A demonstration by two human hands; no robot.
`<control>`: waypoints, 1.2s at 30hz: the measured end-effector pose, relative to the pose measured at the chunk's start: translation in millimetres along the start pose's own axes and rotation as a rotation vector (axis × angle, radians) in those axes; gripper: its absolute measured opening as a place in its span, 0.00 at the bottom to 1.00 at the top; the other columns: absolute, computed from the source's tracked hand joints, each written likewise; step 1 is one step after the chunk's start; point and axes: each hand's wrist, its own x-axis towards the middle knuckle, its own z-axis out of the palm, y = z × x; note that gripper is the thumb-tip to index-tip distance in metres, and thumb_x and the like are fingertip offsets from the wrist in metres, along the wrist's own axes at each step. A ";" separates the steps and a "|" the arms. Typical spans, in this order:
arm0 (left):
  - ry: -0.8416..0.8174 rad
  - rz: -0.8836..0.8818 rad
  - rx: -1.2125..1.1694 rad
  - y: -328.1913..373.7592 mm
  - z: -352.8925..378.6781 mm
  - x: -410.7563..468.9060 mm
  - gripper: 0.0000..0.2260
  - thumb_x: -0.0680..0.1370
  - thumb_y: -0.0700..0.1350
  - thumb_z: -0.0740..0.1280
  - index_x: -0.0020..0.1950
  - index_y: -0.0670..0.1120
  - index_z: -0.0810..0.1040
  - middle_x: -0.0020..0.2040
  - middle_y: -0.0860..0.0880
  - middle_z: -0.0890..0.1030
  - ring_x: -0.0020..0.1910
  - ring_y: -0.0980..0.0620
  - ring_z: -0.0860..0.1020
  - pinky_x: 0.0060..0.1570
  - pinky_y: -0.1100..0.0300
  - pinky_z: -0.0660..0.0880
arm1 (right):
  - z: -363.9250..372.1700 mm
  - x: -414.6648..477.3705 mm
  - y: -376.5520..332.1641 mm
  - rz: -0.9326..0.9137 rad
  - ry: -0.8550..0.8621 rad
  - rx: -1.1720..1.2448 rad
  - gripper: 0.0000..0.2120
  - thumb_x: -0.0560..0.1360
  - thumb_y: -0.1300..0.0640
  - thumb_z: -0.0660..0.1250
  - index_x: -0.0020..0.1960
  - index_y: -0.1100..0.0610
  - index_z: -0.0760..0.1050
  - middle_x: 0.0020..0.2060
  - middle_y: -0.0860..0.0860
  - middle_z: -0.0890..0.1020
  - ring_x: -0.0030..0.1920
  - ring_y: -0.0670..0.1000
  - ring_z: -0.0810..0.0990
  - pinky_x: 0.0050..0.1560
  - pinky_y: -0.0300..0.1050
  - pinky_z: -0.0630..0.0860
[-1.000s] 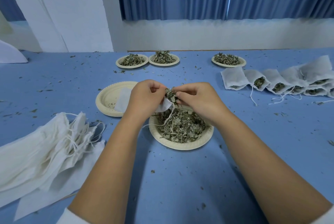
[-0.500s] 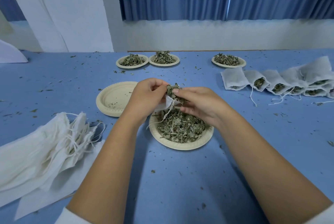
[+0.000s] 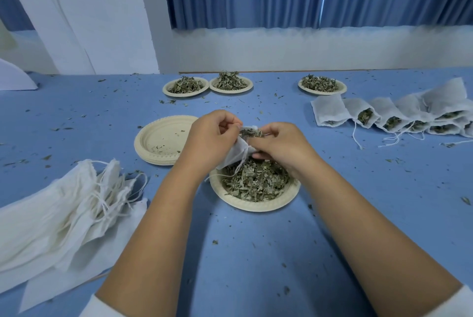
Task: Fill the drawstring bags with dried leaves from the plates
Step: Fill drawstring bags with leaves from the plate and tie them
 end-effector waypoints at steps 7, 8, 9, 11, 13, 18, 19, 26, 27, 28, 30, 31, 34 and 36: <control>0.078 -0.040 -0.001 -4.9 -6.9 2.5 0.09 0.79 0.41 0.67 0.42 0.54 0.78 0.41 0.50 0.82 0.44 0.46 0.82 0.52 0.49 0.79 | -21.0 -4.5 -20.1 0.146 -0.136 0.360 0.09 0.73 0.73 0.65 0.51 0.68 0.79 0.53 0.61 0.80 0.48 0.52 0.81 0.39 0.39 0.81; 0.076 -0.043 0.003 -5.3 -6.7 2.5 0.09 0.79 0.41 0.67 0.42 0.54 0.78 0.41 0.50 0.82 0.44 0.47 0.82 0.52 0.49 0.79 | -22.4 -5.0 -20.6 0.136 -0.122 0.308 0.11 0.73 0.74 0.62 0.52 0.66 0.79 0.53 0.59 0.81 0.44 0.50 0.81 0.37 0.37 0.80; 0.074 -0.044 0.008 -5.7 -6.2 2.6 0.09 0.79 0.41 0.67 0.42 0.54 0.78 0.41 0.50 0.82 0.44 0.47 0.82 0.52 0.49 0.79 | -23.2 -5.5 -20.6 0.108 -0.113 0.229 0.13 0.73 0.73 0.61 0.52 0.64 0.80 0.50 0.56 0.82 0.39 0.47 0.79 0.36 0.35 0.79; 0.074 -0.046 0.009 -6.1 -5.5 2.8 0.09 0.79 0.41 0.66 0.42 0.54 0.78 0.41 0.50 0.82 0.44 0.46 0.82 0.51 0.50 0.79 | -24.1 -5.9 -19.8 0.018 -0.084 0.100 0.13 0.75 0.71 0.63 0.53 0.60 0.81 0.44 0.51 0.84 0.38 0.47 0.77 0.39 0.34 0.79; 0.077 -0.049 0.010 -5.9 -4.8 2.8 0.09 0.79 0.42 0.66 0.42 0.54 0.78 0.41 0.50 0.82 0.44 0.47 0.82 0.51 0.51 0.79 | -23.0 -7.5 -19.9 -0.099 -0.019 0.047 0.11 0.75 0.68 0.67 0.52 0.56 0.81 0.45 0.51 0.85 0.44 0.47 0.82 0.46 0.35 0.80; 0.050 -0.071 -0.022 -3.1 -0.6 2.1 0.06 0.79 0.41 0.67 0.44 0.49 0.80 0.42 0.49 0.83 0.45 0.47 0.82 0.54 0.48 0.79 | -5.3 -15.4 -18.1 -0.377 0.037 -0.117 0.11 0.72 0.67 0.71 0.45 0.51 0.79 0.44 0.50 0.84 0.44 0.48 0.83 0.49 0.40 0.80; 0.045 -0.076 -0.034 -2.3 0.2 1.9 0.05 0.78 0.40 0.67 0.44 0.49 0.81 0.42 0.49 0.83 0.46 0.47 0.82 0.54 0.47 0.79 | -0.1 -16.4 -15.8 -0.394 0.030 -0.143 0.11 0.72 0.68 0.70 0.43 0.51 0.78 0.42 0.50 0.84 0.42 0.49 0.84 0.48 0.41 0.80; 0.046 -0.110 -0.052 -2.0 0.5 1.5 0.06 0.78 0.40 0.67 0.45 0.49 0.81 0.43 0.49 0.83 0.47 0.48 0.82 0.56 0.48 0.78 | 7.4 -15.2 -7.8 -0.578 0.133 -0.351 0.08 0.71 0.66 0.68 0.42 0.53 0.82 0.36 0.41 0.82 0.39 0.38 0.79 0.40 0.26 0.71; 0.054 -0.116 -0.064 -2.1 -0.4 1.9 0.06 0.78 0.40 0.67 0.44 0.49 0.81 0.43 0.48 0.83 0.48 0.47 0.82 0.56 0.47 0.78 | 5.1 -15.0 -9.1 -0.586 0.149 -0.335 0.09 0.71 0.65 0.67 0.42 0.52 0.82 0.37 0.41 0.82 0.39 0.37 0.79 0.39 0.26 0.70; 0.060 -0.121 -0.072 -2.0 -1.3 2.2 0.07 0.78 0.39 0.67 0.44 0.50 0.80 0.43 0.48 0.83 0.48 0.46 0.82 0.57 0.46 0.78 | 2.6 -15.0 -10.4 -0.595 0.154 -0.324 0.10 0.71 0.65 0.66 0.43 0.52 0.82 0.37 0.40 0.82 0.39 0.36 0.78 0.38 0.26 0.69; 0.064 -0.127 -0.086 -2.1 -2.7 2.4 0.08 0.78 0.39 0.66 0.42 0.51 0.80 0.42 0.48 0.82 0.48 0.46 0.82 0.57 0.46 0.78 | -1.0 -15.3 -11.7 -0.626 0.123 -0.357 0.12 0.71 0.64 0.65 0.44 0.50 0.82 0.38 0.38 0.81 0.38 0.37 0.77 0.38 0.26 0.67; 0.063 -0.127 -0.090 -1.9 -3.1 2.5 0.09 0.78 0.39 0.66 0.42 0.51 0.80 0.42 0.49 0.82 0.48 0.46 0.82 0.57 0.46 0.79 | -1.4 -15.3 -11.5 -0.639 0.085 -0.393 0.13 0.71 0.64 0.64 0.45 0.49 0.83 0.39 0.38 0.82 0.40 0.38 0.77 0.39 0.26 0.66; 0.054 -0.115 -0.081 -1.6 -3.3 2.2 0.09 0.78 0.39 0.67 0.42 0.51 0.79 0.42 0.49 0.82 0.48 0.46 0.82 0.56 0.46 0.79 | 0.5 -14.2 -6.7 -0.620 -0.045 -0.484 0.16 0.70 0.64 0.64 0.50 0.49 0.83 0.42 0.38 0.82 0.41 0.35 0.76 0.42 0.25 0.68; 0.041 -0.099 -0.049 -2.2 -3.1 1.9 0.07 0.79 0.40 0.67 0.43 0.50 0.79 0.42 0.49 0.83 0.47 0.46 0.82 0.56 0.47 0.78 | 1.6 -12.5 -2.7 -0.600 -0.092 -0.546 0.18 0.70 0.64 0.64 0.53 0.48 0.83 0.40 0.34 0.81 0.37 0.32 0.76 0.41 0.23 0.69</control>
